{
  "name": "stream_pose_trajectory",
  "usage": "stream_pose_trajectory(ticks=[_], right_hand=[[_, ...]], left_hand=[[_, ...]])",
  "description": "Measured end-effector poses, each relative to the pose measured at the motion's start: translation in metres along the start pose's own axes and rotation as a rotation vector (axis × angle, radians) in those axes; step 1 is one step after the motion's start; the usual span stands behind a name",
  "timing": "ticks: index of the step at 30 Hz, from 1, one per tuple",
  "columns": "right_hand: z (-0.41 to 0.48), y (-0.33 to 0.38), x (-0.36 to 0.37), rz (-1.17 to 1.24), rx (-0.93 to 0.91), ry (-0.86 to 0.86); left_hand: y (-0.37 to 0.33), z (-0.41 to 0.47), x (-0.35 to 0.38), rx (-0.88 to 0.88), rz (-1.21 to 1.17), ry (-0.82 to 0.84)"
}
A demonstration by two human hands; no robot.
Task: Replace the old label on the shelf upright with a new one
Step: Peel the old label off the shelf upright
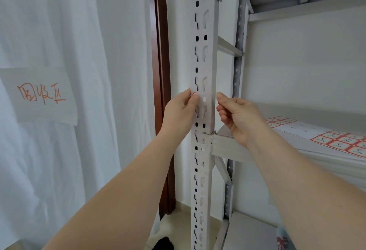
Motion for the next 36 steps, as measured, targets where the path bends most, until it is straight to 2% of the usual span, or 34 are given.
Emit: stream_pose_trajectory(ticks=[6, 11, 17, 24, 26, 31, 36], right_hand=[[0.004, -0.001, -0.002, 0.103, -0.022, -0.060], [0.008, -0.005, -0.001, 0.045, -0.061, -0.136], [0.016, -0.008, 0.002, -0.216, -0.128, -0.238], [0.020, -0.005, 0.008, -0.814, -0.369, -0.288], [0.021, -0.004, 0.010, -0.916, -0.403, -0.281], [0.025, -0.005, 0.011, -1.057, -0.432, -0.286], [0.024, -0.007, 0.008, -0.973, -0.428, -0.294]], left_hand=[[0.000, 0.003, 0.001, 0.048, 0.034, -0.013], [-0.001, 0.006, 0.002, 0.124, 0.153, -0.006], [-0.004, 0.005, 0.003, 0.171, 0.264, -0.022], [-0.006, 0.007, 0.010, 0.136, 0.418, -0.068], [-0.006, 0.007, 0.011, 0.100, 0.456, -0.103], [-0.008, 0.002, 0.012, 0.085, 0.471, -0.122], [-0.004, 0.003, 0.011, 0.134, 0.368, -0.107]])
Point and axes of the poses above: each hand's wrist, its own z-axis towards the middle knuckle, its own x-axis out of the palm, y = z × x, the point moved 5 cm from there along z, towards the middle knuckle, and after that the axes turned 7 degrees about -y, right-handed, at the moved point
